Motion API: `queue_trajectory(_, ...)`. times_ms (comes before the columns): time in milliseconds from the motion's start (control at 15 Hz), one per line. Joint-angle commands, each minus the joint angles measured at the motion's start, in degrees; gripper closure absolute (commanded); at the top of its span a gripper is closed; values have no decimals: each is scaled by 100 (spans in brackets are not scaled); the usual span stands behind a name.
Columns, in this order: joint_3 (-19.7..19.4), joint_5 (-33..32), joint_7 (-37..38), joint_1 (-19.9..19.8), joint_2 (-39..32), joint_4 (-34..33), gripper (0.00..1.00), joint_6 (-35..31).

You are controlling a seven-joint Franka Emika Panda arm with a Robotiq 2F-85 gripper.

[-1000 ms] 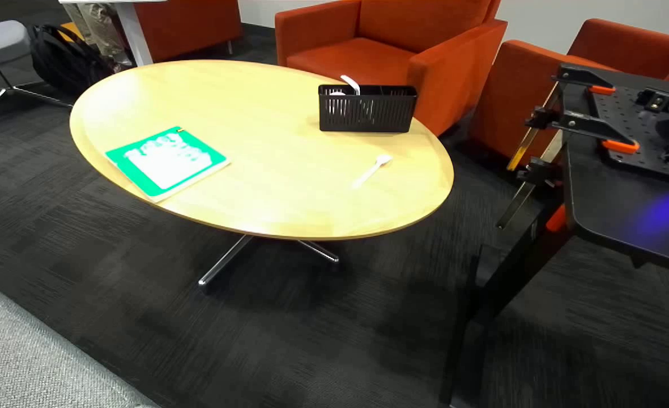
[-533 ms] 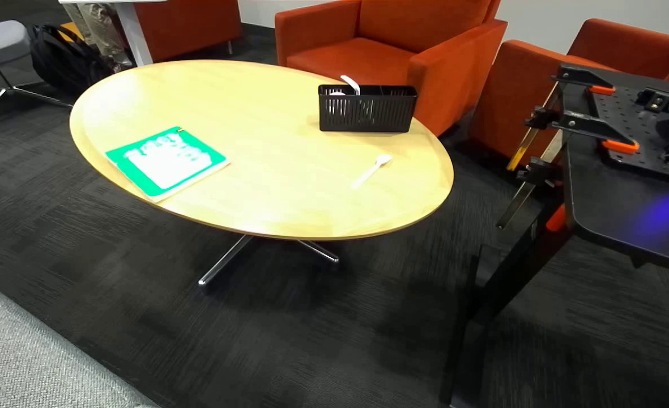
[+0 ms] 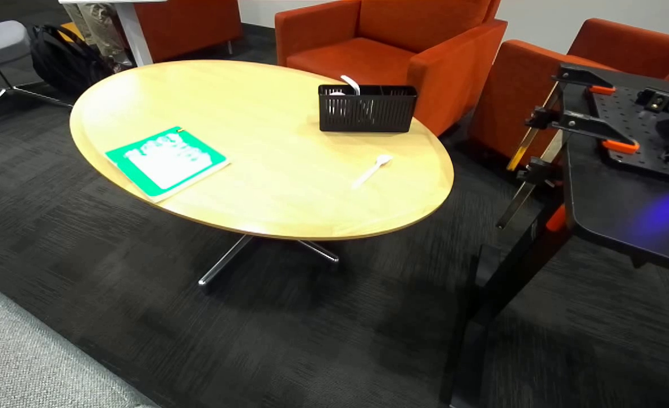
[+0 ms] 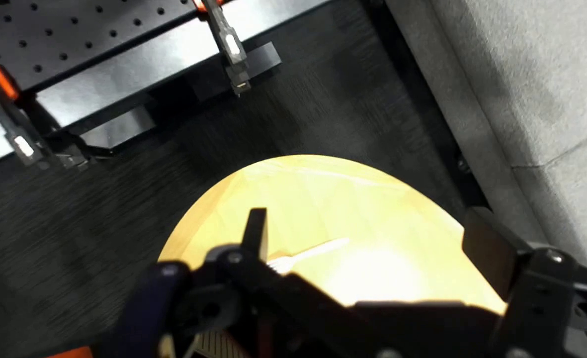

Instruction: Move the fork to the left

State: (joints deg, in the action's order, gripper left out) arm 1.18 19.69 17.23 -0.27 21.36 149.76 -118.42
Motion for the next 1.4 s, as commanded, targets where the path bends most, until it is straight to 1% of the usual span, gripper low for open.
queue_trajectory(0, 257, 375, 871, 9, -1152, -79, 0, -1229)
queue_trajectory(133, 343, 490, 1394, 69, -1656, -65, 0, -1884)
queue_trajectory(267, 366, 495, 1831, 142, -2015, -79, 0, -2136)
queue_trajectory(333, 266, 382, 1447, 136, -1741, -7, 0, -1937)
queue_trajectory(467, 266, 375, 1471, 169, -1954, -29, 0, -2002)
queue_trajectory(733, 258, 374, 1471, 162, -1882, -39, 0, -2003)
queue_trajectory(800, 260, 487, 1518, 168, -2087, -155, 0, -2040)
queue_trajectory(933, 332, 801, 1963, 248, -2660, -406, 0, -2480)
queue_trajectory(1000, 372, 914, 2269, 318, -2971, -516, 0, -2800)
queue_trajectory(1333, 360, 1235, 3437, 694, -4417, -911, 0, -4884)
